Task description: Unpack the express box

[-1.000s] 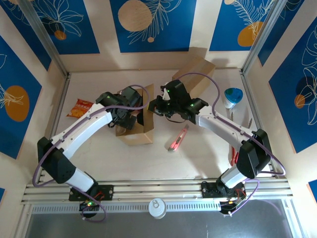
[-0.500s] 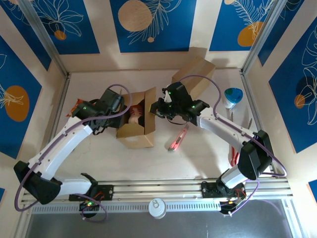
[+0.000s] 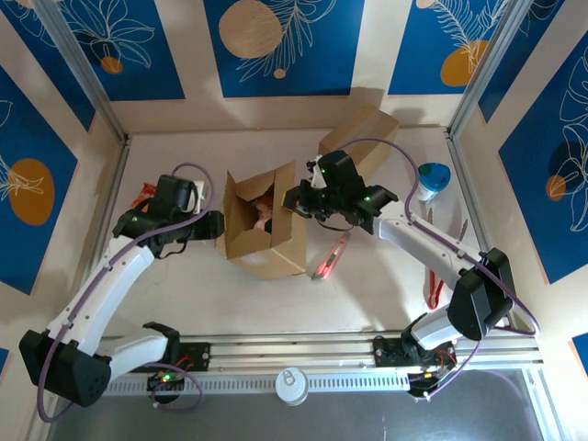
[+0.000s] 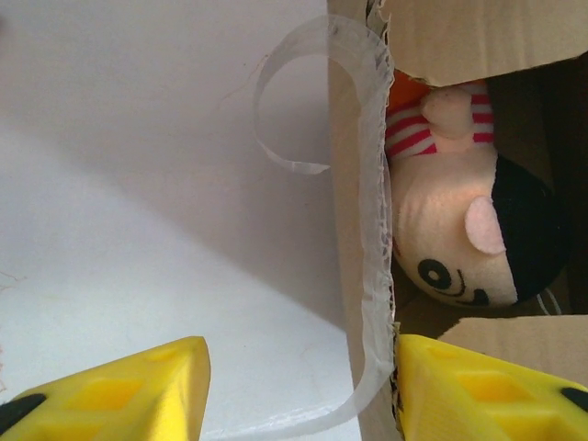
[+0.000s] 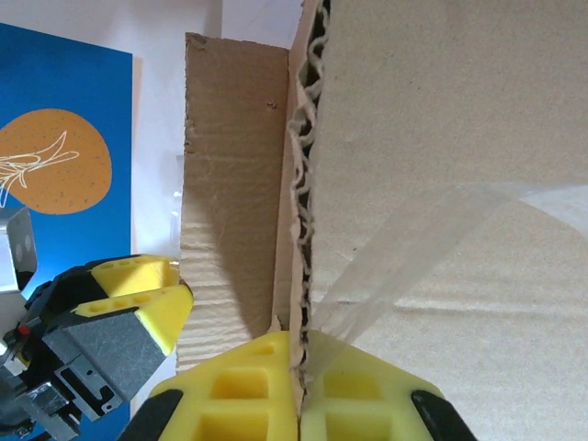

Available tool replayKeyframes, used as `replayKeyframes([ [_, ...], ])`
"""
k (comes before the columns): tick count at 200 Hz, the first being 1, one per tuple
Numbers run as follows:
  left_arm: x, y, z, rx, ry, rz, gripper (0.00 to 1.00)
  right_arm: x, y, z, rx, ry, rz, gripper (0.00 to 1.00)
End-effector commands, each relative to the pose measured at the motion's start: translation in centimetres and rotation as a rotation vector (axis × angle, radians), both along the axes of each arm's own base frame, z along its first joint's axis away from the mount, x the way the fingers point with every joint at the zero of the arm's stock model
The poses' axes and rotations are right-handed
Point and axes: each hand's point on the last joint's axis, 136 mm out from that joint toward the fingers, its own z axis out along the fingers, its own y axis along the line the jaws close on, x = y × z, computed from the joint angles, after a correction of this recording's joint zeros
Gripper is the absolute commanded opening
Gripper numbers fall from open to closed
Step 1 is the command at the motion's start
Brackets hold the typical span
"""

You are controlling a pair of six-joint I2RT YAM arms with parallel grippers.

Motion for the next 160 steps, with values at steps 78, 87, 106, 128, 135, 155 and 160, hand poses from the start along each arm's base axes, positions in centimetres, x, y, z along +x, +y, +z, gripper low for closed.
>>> replayKeyframes([
  [78,-1.9,0.8,-0.3,-0.068,0.023,-0.004,0.64,0.2,-1.9,-0.1,-0.011,-0.027,-0.019,0.0],
  [87,-1.9,0.3,1.0,-0.092,-0.007,-0.028,0.72,0.2,-1.9,-0.2,-0.013,-0.023,-0.017,0.0],
  [106,-1.6,-0.5,4.6,-0.126,-0.089,-0.081,0.8,0.3,-1.8,-0.4,-0.019,-0.019,-0.01,0.0],
  [128,-1.2,-1.2,9.1,-0.143,-0.187,-0.145,0.81,0.3,-1.6,-0.6,-0.023,-0.012,0.001,0.0],
  [135,-1.0,-1.5,10.6,-0.15,-0.217,-0.169,0.81,0.3,-1.5,-0.7,-0.021,-0.01,0.004,0.0],
  [155,-0.6,-2.6,14.4,-0.17,-0.298,-0.237,0.81,0.2,-1.3,-0.8,-0.021,-0.008,0.01,0.0],
  [160,-0.4,-2.9,15.3,-0.172,-0.319,-0.257,0.81,0.3,-1.3,-0.8,-0.02,-0.007,0.01,0.0],
])
